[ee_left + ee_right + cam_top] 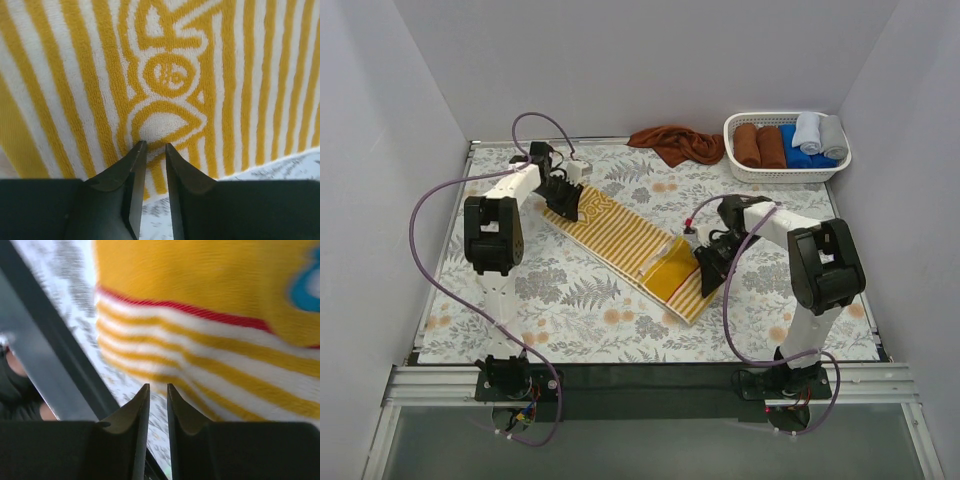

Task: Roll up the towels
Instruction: Fold the towel

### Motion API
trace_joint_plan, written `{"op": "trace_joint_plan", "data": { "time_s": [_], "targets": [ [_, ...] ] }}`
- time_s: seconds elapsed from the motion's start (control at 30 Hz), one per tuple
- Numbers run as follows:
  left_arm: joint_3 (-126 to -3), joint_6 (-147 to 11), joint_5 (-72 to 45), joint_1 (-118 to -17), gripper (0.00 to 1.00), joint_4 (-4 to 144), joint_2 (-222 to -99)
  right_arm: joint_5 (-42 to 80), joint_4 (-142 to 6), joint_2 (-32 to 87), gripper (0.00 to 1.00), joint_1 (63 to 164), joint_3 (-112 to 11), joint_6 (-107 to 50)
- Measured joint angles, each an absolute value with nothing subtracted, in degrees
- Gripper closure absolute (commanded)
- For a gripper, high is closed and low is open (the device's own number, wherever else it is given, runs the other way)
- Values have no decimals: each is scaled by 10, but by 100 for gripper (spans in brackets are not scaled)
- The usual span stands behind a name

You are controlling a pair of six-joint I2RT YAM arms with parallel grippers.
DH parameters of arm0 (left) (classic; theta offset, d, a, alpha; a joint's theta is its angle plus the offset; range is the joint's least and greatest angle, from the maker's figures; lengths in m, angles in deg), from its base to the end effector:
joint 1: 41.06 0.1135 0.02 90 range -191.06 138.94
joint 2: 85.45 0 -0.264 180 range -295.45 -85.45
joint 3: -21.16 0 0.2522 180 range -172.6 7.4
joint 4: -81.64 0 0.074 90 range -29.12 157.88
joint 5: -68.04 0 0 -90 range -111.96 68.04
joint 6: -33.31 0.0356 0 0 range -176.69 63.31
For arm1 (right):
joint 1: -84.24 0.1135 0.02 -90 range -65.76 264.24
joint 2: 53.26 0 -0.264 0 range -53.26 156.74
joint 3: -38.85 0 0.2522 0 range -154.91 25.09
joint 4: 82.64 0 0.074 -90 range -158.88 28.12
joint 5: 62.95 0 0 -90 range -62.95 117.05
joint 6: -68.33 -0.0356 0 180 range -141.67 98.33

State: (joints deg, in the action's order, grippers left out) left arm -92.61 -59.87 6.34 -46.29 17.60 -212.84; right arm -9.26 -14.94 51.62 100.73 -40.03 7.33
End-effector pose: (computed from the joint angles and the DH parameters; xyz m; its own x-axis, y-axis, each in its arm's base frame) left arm 0.4445 -0.0576 0.1610 -0.9814 0.0408 -0.1877 0.1269 0.8712 -0.4743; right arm 0.2892 0.1076 0.1556 -0.7438 -0.6276 -0.2300 -0.6319 0.5480 0.5481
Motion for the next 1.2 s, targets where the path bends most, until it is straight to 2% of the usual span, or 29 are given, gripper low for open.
{"op": "trace_joint_plan", "data": {
  "time_s": [0.13,0.2,0.4,0.5,0.63,0.83,0.93,1.03,1.1,1.17,1.2],
  "targets": [
    [-993,-593,76,-451,62,176,-2152,-165,-109,491,73,1060,-434,95],
    [-987,-602,90,-450,61,184,-2136,-180,-97,485,71,1050,-464,99],
    [-841,-646,106,-462,61,229,-2015,-138,-119,484,71,1001,-507,82],
    [-780,-660,107,-477,64,247,-1971,-100,-141,489,72,1001,-500,68],
    [-740,-677,108,-500,70,268,-1972,-67,-172,513,76,1004,-490,59],
    [-749,-691,105,-506,87,287,-2024,-45,-200,542,93,1007,-435,50],
    [-783,-691,109,-503,89,284,-2060,-58,-204,542,99,1015,-418,44],
    [-835,-687,111,-502,89,279,-2092,-94,-211,542,99,1037,-396,36],
    [-872,-681,113,-502,86,277,-2117,-128,-215,542,93,1056,-380,33],
    [-924,-673,118,-504,75,266,-2148,-169,-215,542,82,1090,-367,29],
    [-947,-668,122,-505,71,263,-2161,-191,-213,542,80,1105,-365,28]
  ]
}}
